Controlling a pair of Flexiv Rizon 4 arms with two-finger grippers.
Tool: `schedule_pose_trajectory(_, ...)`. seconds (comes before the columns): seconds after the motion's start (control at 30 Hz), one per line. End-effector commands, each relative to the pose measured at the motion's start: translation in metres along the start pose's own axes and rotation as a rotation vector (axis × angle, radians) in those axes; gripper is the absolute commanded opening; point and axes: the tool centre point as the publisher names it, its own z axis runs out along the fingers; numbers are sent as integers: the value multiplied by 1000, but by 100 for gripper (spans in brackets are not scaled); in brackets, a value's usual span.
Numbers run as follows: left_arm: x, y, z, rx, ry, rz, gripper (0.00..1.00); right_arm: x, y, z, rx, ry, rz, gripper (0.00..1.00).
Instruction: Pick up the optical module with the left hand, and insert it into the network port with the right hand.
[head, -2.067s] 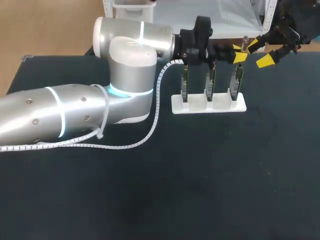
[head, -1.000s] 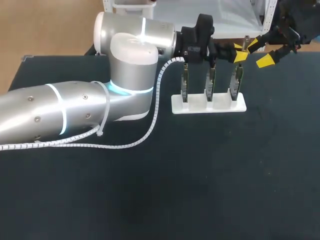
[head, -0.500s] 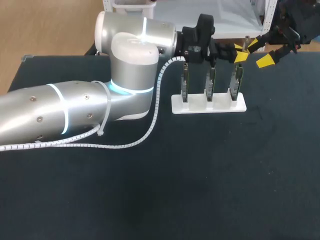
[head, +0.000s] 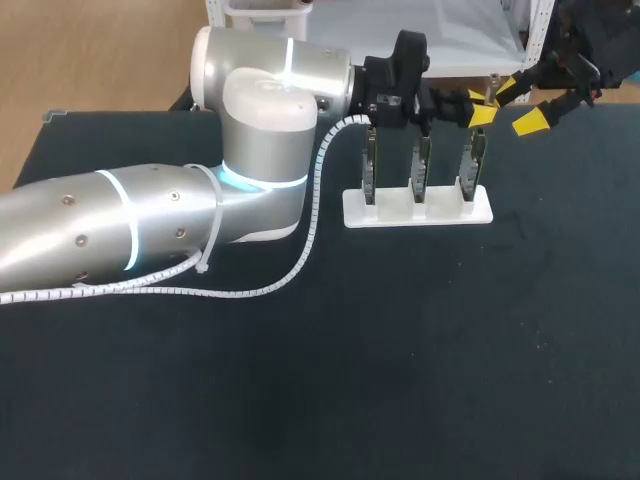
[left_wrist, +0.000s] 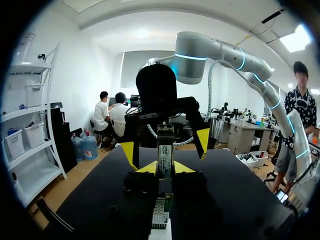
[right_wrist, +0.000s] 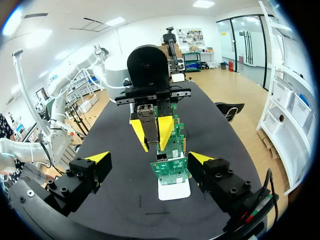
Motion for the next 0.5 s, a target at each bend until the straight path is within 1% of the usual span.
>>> schedule_pose_trajectory(0.03, 0, 2, 1, 3, 0, 0, 0, 0, 2, 0, 4, 0, -1, 100)
schedule_pose_trajectory(0.13, 0, 2, 1, 3, 0, 0, 0, 0, 2, 0, 4, 0, -1, 100)
schedule_pose_trajectory(0.23, 0, 2, 1, 3, 0, 0, 0, 0, -7, -10, 54, 4, -3, 100)
schedule_pose_trajectory(0.37, 0, 2, 1, 3, 0, 0, 0, -4, -16, -23, 100, 9, -19, 100)
schedule_pose_trajectory(0.5, 0, 2, 1, 3, 0, 0, 0, -17, -21, -30, 119, 1, -48, 100)
